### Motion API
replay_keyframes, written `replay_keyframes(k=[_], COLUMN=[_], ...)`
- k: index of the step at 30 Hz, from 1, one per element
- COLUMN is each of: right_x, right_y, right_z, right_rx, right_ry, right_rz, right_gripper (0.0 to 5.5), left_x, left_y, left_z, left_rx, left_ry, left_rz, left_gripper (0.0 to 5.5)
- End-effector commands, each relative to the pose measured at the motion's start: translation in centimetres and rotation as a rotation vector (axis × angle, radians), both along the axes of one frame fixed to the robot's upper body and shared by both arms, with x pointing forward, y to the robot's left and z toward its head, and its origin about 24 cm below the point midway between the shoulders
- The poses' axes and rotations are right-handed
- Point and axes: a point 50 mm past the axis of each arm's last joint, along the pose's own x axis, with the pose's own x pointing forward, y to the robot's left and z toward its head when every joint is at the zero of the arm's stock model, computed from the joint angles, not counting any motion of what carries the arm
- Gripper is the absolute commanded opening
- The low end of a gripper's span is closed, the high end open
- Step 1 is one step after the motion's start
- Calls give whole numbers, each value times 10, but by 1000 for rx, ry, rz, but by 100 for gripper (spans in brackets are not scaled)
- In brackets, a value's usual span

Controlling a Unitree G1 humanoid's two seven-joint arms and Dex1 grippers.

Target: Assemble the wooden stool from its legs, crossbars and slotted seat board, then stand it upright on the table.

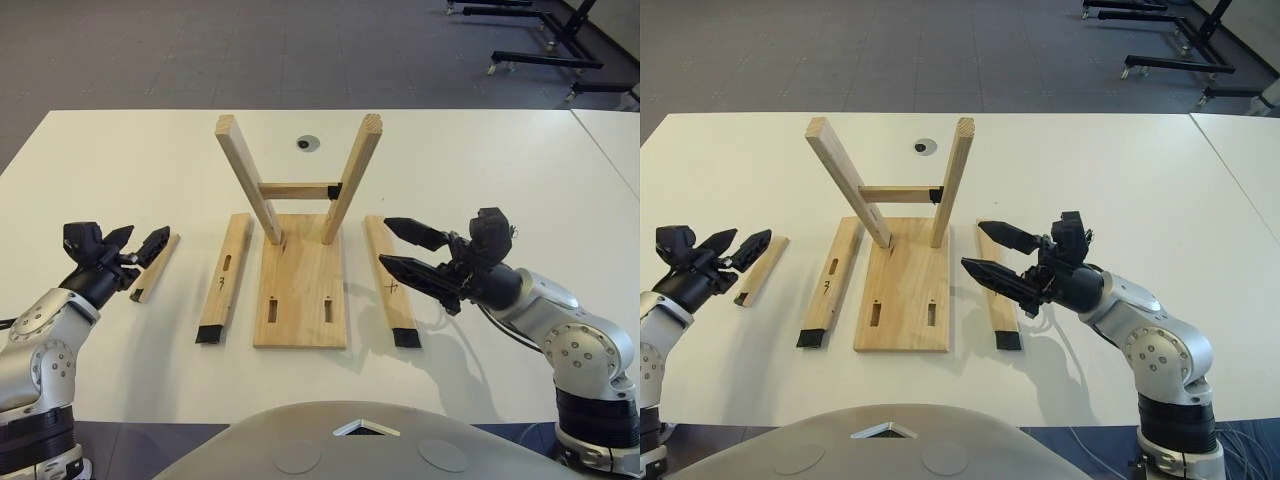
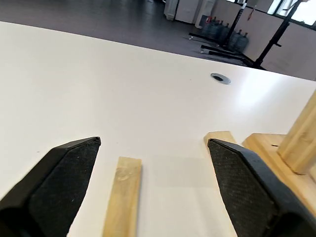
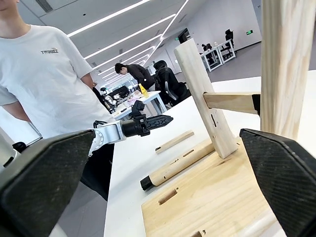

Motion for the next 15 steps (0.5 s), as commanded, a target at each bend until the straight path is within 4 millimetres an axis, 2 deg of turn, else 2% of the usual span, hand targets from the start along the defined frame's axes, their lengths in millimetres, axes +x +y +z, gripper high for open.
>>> replay_keyframes(k=[1, 6, 11, 15], right_x=[-7, -13, -17, -15], right_y=[2, 6, 7, 0], right_z=[0, -2, -7, -9], right_rx=[-3, 7, 11, -3], right_ry=[14, 33, 55, 52], right_rz=[-5, -7, -7, -31], right_gripper=[540, 540, 540, 540], left_x=[-7, -12, -10, -18], left_y=[-9, -14, -1, 4], left_z=[-3, -12, -8, -20], left_rx=[75, 122, 168, 172], left_ry=[69, 184, 176, 260], left_rz=[-39, -33, 2, -9], left_gripper=[400, 400, 400, 400])
